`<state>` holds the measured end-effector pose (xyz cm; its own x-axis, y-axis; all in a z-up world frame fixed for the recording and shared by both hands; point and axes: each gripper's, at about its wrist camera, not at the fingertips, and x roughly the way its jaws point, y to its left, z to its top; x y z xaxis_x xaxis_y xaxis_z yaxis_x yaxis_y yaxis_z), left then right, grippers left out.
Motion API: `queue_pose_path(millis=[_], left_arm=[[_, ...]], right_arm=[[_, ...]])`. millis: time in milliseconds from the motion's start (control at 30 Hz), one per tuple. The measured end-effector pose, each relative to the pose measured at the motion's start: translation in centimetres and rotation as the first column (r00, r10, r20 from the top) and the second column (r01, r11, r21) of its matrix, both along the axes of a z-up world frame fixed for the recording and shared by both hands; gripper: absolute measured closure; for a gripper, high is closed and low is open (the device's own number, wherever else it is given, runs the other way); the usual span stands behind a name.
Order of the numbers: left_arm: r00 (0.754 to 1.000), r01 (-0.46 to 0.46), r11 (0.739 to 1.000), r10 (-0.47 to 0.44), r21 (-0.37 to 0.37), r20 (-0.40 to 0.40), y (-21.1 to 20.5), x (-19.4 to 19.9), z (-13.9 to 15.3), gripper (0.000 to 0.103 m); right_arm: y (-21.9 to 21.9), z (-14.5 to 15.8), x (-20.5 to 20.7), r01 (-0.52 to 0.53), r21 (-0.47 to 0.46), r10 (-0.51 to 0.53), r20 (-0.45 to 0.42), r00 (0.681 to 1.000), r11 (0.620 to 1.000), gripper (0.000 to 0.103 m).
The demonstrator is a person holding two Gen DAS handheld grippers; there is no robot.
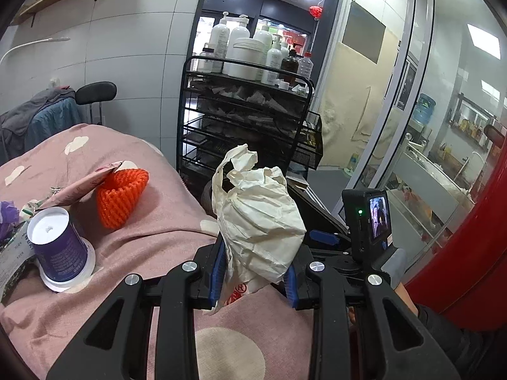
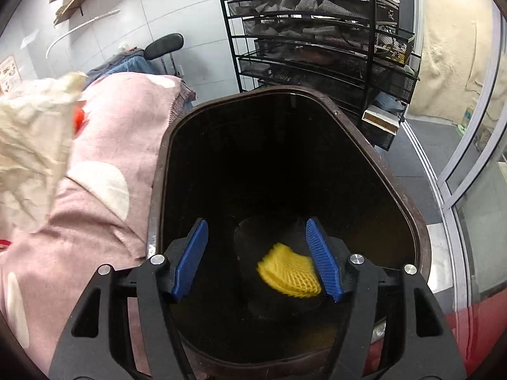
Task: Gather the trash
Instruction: 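Carry the yellow foam net over the bin and open the right tool, then move the white plastic bag over the bin and open the left tool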
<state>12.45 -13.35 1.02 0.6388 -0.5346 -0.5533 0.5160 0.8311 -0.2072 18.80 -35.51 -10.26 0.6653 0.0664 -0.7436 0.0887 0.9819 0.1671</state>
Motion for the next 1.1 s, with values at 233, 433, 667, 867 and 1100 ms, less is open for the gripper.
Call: queue_pose_path(millis=[233, 433, 667, 867, 1100], left_arm=[[0.998, 0.05, 0.999, -0.05, 0.0, -0.039, -2.3, 1.4, -0.1, 0.072], [0.992, 0.096, 0.995, -0.094, 0.018, -0.088, -4.8, 3.1, -0.7, 0.072], [0.978, 0.146, 0.989, -0.139, 0.037, -0.155, -7.5, 5.0, -1.9, 0.072], [0.959, 0.191, 0.979, -0.17, 0.074, -0.225, -9.2, 6.4, -3.3, 0.072], [0.934, 0.238, 0.965, -0.198, 0.106, -0.296, -10.8, 7.5, -4.5, 0.071]], right_arm=[[0.2, 1.3, -2.6, 0.012, -0.015, -0.011, 0.061, 0.998, 1.0, 0.025], [0.7, 2.7, -5.4, 0.01, -0.054, -0.002, 0.139, 0.99, 0.999, 0.02], [1.3, 4.4, -8.5, 0.002, -0.092, 0.018, 0.217, 0.976, 0.996, 0.016], [1.9, 5.0, -10.2, -0.022, -0.11, 0.048, 0.24, 0.97, 0.994, 0.013], [2.2, 5.0, -10.9, -0.027, -0.101, 0.05, 0.231, 0.972, 0.995, 0.013]])
